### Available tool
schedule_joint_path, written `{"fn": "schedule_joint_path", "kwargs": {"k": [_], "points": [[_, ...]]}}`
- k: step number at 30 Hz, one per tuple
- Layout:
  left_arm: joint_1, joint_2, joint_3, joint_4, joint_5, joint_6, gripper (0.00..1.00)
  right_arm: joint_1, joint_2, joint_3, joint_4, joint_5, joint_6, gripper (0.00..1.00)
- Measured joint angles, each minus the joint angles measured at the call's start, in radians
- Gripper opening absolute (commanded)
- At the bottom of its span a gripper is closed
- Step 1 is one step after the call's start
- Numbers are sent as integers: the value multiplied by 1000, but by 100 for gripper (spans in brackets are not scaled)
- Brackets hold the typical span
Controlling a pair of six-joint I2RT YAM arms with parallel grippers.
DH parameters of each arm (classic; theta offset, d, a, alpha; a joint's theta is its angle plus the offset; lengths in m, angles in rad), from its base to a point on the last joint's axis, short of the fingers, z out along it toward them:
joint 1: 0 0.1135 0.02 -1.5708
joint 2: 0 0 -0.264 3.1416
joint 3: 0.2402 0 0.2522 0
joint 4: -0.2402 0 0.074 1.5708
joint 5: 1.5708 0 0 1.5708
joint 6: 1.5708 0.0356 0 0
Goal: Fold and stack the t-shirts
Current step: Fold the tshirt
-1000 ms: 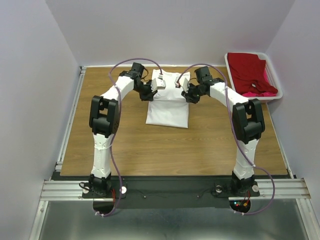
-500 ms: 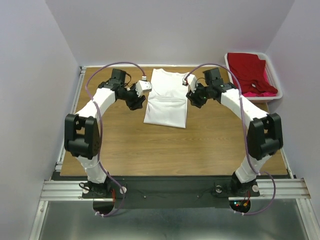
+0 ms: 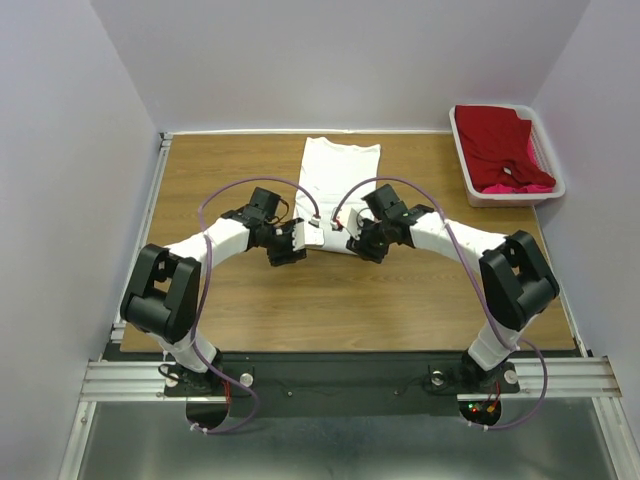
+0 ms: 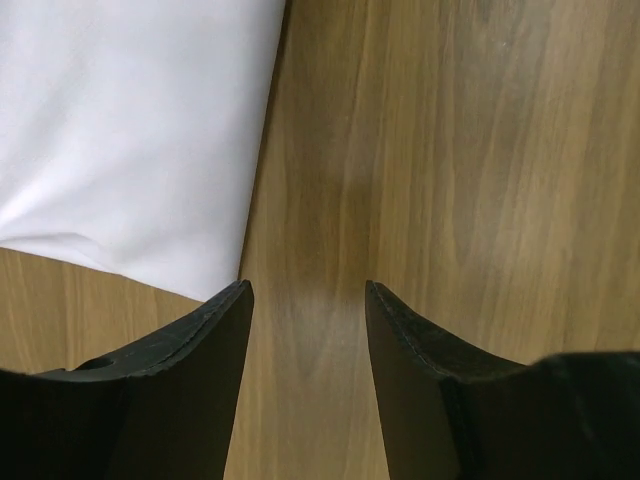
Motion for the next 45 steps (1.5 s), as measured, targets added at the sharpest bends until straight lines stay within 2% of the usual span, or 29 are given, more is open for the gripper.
{"fn": "schedule_joint_path", "kwargs": {"k": [6,9,17,21,27,29,33,35,36,37,45], "points": [[1,0,-17,97,-38,51,60,1,23,-42,87,43,-3,46],[1,7,-17,139,-48,74,59,1,35,-64,140,60,-11,42],[2,116,-5,166,-65,101,52,1,79,-103,249,83,-27,38],[1,127,6,158,-71,107,37,1,71,-120,272,84,-28,38],[1,148,34,125,-72,105,13,2,44,-151,285,95,-26,45],[1,152,42,118,-70,102,9,2,30,-165,281,98,-23,45],[1,154,57,93,-66,94,3,2,16,-179,273,100,-21,34],[1,159,63,85,-63,91,1,2,16,-179,272,101,-21,21],[1,159,63,84,-61,89,0,2,18,-179,270,103,-19,7],[1,159,63,83,-61,87,0,2,19,-179,270,103,-18,1],[5,158,138,-34,-30,46,0,0,-1,-171,232,121,7,1]]}}
